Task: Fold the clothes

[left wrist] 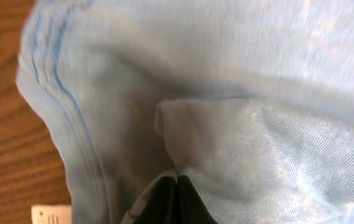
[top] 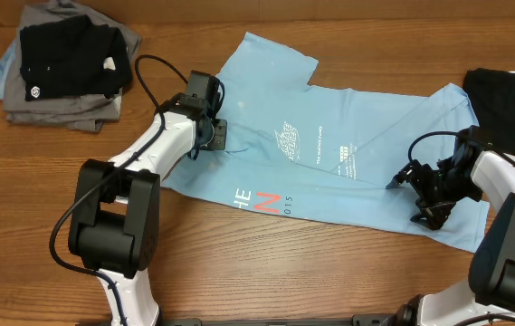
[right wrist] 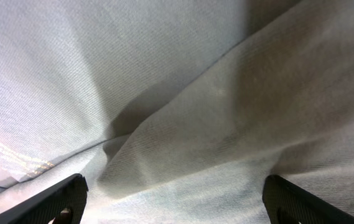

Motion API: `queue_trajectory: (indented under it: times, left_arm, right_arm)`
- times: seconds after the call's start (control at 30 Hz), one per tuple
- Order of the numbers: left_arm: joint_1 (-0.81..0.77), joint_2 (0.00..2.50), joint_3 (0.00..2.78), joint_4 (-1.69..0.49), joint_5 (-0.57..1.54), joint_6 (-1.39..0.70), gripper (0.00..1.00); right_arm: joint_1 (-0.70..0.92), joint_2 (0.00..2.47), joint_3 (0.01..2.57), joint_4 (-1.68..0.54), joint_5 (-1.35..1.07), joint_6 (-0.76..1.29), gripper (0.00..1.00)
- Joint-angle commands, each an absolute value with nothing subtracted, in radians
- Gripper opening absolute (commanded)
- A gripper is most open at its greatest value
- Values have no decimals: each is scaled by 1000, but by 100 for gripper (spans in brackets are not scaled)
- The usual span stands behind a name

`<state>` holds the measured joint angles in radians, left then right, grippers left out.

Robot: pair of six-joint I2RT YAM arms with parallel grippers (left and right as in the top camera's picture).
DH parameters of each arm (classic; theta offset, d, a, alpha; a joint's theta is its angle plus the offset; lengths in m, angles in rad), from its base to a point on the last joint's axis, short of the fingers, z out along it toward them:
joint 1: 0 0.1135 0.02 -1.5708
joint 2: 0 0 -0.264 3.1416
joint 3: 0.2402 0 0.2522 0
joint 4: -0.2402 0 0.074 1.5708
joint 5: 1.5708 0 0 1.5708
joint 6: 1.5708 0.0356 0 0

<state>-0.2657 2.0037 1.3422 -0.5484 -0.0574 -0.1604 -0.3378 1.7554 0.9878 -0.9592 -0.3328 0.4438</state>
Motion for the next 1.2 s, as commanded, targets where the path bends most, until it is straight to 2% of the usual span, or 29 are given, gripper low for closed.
queue_trajectory:
  times: [0.0,0.07,0.1,0.37,0.4,0.57,0.8,1.17]
  left_arm:
    - [-260,2018,1345,-521,-109,-157,8]
    - [-260,2018,1345,-510,-133,-157,17]
    - [-260,2018,1345,-504,-159,-157,30]
    - [-245,2018,1345,-500,-194,-157,37]
    - [-242,2017,1345,-514,-195,-157,36]
    - [-242,1998,1360,-630,-194,-215,18]
    - [-244,1880,1373,-728,-177,-250,14]
    - [-250,1896,1353,-901,84,-234,4]
  right_arm:
    - [-336,1762,1010,-957,-315,437,94]
    - [-336,1762,1010,-957,-303,437,95]
    - [-336,1762,1010,-956,-297,437,95]
    - [-336,1762,1010,-953,-297,437,95]
    - [-336,1762,1010,-953,-297,437,95]
    - [-336,1762,1010,-952,-297,437,95]
    - [-336,1762,1010,-949,-290,437,99]
    - [-336,1762,1009,-952,-290,437,99]
